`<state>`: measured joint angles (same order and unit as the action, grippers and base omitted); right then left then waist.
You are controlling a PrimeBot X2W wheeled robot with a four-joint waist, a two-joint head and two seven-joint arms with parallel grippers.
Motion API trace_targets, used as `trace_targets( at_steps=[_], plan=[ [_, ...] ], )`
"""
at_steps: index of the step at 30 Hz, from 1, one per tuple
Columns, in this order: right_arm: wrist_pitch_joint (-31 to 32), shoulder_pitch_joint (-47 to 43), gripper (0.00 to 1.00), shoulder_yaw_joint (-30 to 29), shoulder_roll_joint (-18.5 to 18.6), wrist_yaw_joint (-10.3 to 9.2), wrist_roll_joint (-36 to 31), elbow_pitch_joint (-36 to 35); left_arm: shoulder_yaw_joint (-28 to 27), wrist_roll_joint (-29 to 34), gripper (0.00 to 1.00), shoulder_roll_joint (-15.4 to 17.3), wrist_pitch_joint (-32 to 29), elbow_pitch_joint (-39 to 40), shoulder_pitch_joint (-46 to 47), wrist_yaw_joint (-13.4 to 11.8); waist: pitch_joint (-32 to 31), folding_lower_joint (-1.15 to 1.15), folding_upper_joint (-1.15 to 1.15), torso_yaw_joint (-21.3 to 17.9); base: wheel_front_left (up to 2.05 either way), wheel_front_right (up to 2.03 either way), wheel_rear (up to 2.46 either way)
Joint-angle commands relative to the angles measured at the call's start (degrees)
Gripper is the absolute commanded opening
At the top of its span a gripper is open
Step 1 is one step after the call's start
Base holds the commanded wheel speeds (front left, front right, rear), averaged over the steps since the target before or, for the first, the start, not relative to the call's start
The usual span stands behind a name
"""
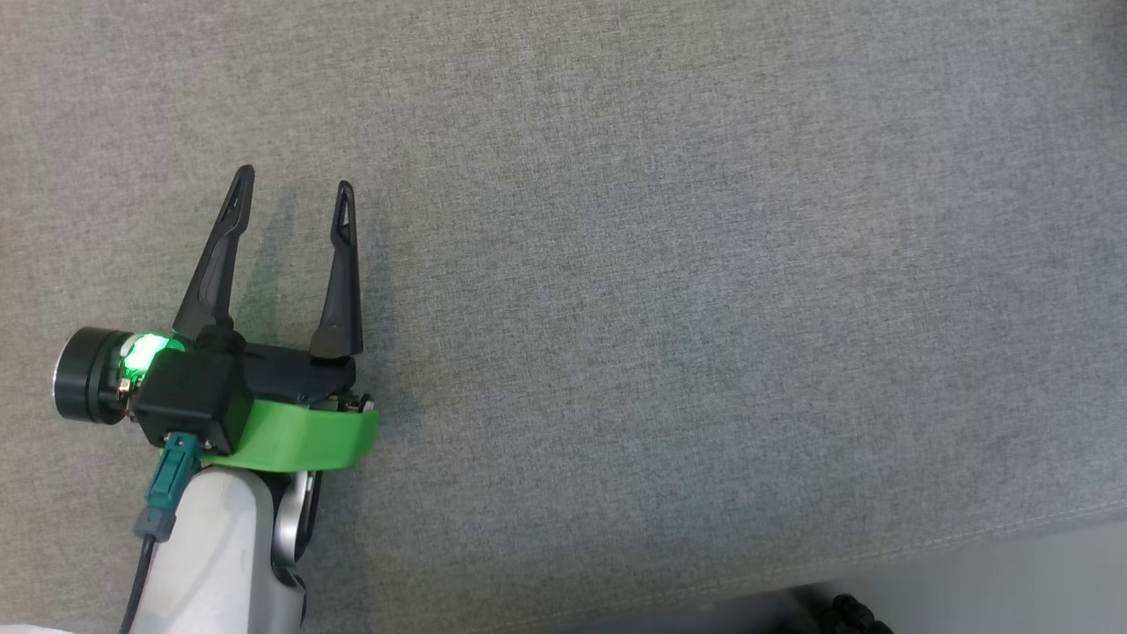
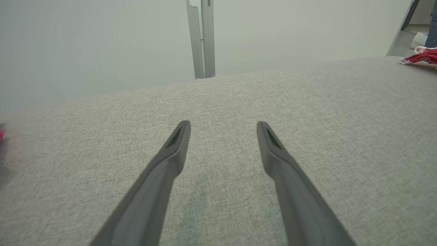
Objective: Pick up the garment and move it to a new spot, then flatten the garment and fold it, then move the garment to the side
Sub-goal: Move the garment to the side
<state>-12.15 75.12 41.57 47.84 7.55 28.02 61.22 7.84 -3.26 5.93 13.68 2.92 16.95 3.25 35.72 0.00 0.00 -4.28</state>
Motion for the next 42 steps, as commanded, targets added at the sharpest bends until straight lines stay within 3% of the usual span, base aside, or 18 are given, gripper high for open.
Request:
trace_targets(
  at_steps=[1,8,16,26,42],
  plan=[
    [-1.0,0.9,1.0,-0.6,-0.6,-0.11,0.4,0.8,-0.1,-0.4,1.0,0.0,0.4,-0.6,-0.6,-0.4,-1.0,0.0,0.0,-0.1,0.0,0.0,0.0],
    [-3.1,-1.8,1.0,-2.5,-4.0,-0.1,1.6,-2.1,-1.5,-2.4,1.0,-0.3,1.1,-4.3,-2.5,-1.1,-7.0,0.0,0.0,0.4,0.0,0.0,0.0],
    [-3.1,-13.3,1.0,-14.1,-7.5,-0.1,-1.4,-19.3,-3.9,-4.4,1.0,-0.5,1.5,-6.6,-6.0,-2.0,-14.2,0.0,0.0,1.8,0.0,0.0,0.0],
    [-3.1,-38.2,1.0,-30.3,-19.9,-0.09,-9.3,-37.7,-6.3,-5.6,1.0,-0.8,1.5,-8.0,-10.3,-1.6,-21.7,0.0,0.0,3.3,0.0,0.0,0.0],
    [-3.1,-64.5,1.0,-38.1,-33.3,-0.09,-12.1,-51.0,-6.9,-5.6,1.0,-1.7,1.5,-11.6,-13.6,-0.2,-28.5,0.0,0.0,4.3,0.0,0.0,0.0]
  ],
)
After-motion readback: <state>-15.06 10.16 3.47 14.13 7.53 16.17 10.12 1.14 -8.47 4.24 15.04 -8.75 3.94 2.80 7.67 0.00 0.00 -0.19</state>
